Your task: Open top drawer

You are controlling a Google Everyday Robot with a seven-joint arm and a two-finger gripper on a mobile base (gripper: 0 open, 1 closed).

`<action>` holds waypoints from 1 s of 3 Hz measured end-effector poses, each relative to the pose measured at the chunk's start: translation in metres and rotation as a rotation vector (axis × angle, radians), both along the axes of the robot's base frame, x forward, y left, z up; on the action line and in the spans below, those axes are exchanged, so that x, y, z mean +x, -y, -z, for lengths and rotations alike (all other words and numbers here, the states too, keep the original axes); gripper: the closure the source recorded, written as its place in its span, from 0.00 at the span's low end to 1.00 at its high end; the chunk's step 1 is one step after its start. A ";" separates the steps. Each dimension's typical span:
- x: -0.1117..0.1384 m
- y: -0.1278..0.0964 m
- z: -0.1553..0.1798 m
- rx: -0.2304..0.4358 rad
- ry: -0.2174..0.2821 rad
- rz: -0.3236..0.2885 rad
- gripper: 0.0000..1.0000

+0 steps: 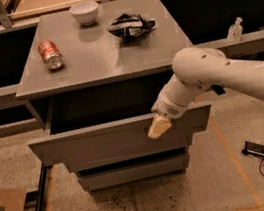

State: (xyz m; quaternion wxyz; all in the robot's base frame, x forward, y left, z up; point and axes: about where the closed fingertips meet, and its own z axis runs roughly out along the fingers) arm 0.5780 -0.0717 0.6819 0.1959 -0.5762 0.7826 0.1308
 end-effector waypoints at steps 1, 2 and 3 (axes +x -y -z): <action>-0.079 0.018 -0.025 -0.032 -0.068 0.116 0.00; -0.090 0.017 -0.024 -0.058 -0.071 0.098 0.00; -0.076 0.005 -0.019 -0.055 -0.067 0.032 0.00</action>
Offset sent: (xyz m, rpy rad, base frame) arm -0.0693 -0.0156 0.0230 -0.0263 0.0591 -0.1042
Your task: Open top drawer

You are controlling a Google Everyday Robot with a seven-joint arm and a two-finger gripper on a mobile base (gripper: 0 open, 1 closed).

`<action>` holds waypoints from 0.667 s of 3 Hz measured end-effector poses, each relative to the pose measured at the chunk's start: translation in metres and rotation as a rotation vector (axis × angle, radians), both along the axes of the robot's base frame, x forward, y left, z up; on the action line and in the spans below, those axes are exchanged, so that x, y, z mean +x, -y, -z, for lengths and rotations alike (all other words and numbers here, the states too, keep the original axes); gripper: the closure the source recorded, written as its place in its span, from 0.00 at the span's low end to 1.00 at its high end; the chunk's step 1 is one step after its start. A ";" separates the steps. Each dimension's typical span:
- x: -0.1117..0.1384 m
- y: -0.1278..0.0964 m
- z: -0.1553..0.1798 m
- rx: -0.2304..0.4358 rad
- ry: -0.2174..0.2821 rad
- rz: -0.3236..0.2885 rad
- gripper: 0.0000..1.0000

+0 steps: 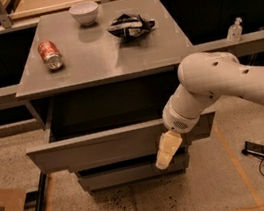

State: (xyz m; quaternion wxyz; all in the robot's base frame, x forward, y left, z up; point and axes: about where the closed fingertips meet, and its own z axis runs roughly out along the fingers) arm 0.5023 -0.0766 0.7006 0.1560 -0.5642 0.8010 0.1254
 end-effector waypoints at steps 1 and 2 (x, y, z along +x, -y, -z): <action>0.003 -0.001 -0.016 0.004 0.055 -0.022 0.00; 0.014 -0.008 -0.018 0.021 0.069 -0.060 0.00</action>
Offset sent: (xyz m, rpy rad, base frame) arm 0.0314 0.0168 0.0128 0.0518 -0.0724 0.1060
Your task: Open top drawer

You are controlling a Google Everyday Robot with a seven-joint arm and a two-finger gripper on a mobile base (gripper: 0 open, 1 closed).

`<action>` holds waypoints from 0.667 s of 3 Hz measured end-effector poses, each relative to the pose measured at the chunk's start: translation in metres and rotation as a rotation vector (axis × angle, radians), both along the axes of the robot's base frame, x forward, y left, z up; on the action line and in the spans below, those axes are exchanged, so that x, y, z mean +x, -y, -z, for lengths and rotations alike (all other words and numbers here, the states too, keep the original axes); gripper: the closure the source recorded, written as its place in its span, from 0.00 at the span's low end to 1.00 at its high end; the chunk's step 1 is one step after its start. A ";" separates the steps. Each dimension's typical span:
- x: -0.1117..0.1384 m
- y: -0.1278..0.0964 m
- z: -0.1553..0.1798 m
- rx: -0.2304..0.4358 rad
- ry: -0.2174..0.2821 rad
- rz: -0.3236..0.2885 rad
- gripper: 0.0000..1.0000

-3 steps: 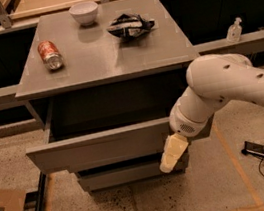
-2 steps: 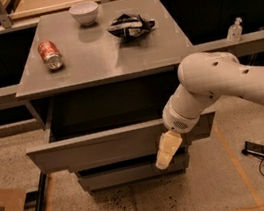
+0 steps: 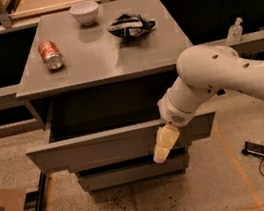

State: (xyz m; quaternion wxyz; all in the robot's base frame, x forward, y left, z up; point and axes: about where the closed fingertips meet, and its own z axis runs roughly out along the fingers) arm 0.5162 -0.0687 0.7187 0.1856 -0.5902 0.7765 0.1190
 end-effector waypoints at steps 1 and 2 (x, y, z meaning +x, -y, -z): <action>0.005 -0.007 0.028 0.041 -0.071 -0.032 0.00; 0.008 -0.009 0.061 0.080 -0.156 -0.031 0.18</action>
Offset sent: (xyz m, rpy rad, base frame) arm 0.0137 0.0094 -0.1142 0.1442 0.2933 0.0235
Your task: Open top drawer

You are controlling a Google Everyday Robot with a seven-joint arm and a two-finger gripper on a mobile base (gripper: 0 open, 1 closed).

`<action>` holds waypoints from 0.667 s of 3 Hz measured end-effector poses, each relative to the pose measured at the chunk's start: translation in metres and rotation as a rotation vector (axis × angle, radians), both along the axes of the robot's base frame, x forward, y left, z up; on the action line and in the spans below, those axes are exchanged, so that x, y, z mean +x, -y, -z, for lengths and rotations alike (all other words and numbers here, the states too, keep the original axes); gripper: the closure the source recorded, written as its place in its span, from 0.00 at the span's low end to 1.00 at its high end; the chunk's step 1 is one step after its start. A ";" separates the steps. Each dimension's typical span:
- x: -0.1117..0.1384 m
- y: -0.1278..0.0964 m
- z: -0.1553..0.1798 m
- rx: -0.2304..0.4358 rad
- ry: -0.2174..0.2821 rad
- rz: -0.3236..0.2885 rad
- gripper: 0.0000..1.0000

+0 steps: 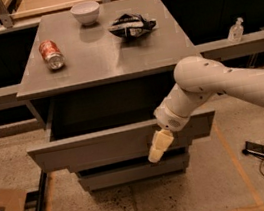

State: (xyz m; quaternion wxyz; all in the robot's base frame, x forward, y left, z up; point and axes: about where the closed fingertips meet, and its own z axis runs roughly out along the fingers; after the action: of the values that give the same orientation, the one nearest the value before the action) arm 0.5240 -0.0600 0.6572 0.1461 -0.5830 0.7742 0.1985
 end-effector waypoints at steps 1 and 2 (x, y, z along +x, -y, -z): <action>0.000 0.000 -0.009 0.000 0.000 0.000 0.42; 0.000 0.000 -0.017 0.000 0.000 0.000 0.65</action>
Offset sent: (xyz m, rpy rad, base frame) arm -0.0809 -0.0660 0.0510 -0.2045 0.0461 -0.1709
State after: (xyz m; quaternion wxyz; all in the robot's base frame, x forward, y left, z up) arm 0.5239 -0.0603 0.6747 0.1459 -0.5828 0.7744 0.1985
